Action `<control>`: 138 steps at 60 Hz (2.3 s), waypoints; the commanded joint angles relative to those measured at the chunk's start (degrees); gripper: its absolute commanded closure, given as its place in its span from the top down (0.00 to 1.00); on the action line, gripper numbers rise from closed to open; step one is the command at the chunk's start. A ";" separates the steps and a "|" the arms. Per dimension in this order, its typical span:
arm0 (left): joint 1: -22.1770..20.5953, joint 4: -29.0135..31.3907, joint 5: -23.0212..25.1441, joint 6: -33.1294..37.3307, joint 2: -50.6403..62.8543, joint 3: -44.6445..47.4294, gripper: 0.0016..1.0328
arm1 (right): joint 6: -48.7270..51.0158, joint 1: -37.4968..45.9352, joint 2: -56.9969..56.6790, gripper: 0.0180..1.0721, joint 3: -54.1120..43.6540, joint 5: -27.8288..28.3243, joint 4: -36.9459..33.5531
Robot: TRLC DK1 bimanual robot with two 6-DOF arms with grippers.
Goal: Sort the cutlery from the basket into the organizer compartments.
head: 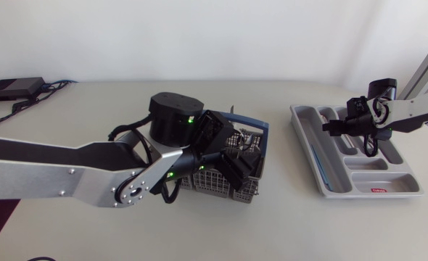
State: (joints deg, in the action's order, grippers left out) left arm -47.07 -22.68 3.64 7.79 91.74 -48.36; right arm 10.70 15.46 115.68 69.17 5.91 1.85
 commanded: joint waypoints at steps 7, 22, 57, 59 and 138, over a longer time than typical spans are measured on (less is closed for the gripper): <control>-0.92 -2.90 -2.23 1.26 2.65 -0.07 0.80 | 0.73 -2.37 -9.24 0.74 -7.91 0.06 1.23; -0.39 -4.48 -3.64 1.17 4.76 -1.74 0.63 | 1.25 -4.74 -22.16 0.82 -16.43 -0.11 1.32; -0.66 -8.79 -6.63 0.73 8.01 -4.38 0.32 | 1.25 -8.78 -35.87 0.83 -24.08 -0.38 -1.14; -0.66 -8.79 -6.63 0.65 8.28 -4.73 0.28 | 1.25 -8.87 -35.87 0.83 -24.17 -0.38 -1.14; -6.63 -18.46 -8.03 11.46 -2.54 9.34 0.07 | 2.05 -11.77 -36.58 0.83 -25.48 -1.96 -1.23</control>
State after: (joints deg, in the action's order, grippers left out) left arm -52.82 -38.96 -3.57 16.67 91.00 -41.10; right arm 12.21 4.21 79.70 44.88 4.45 1.26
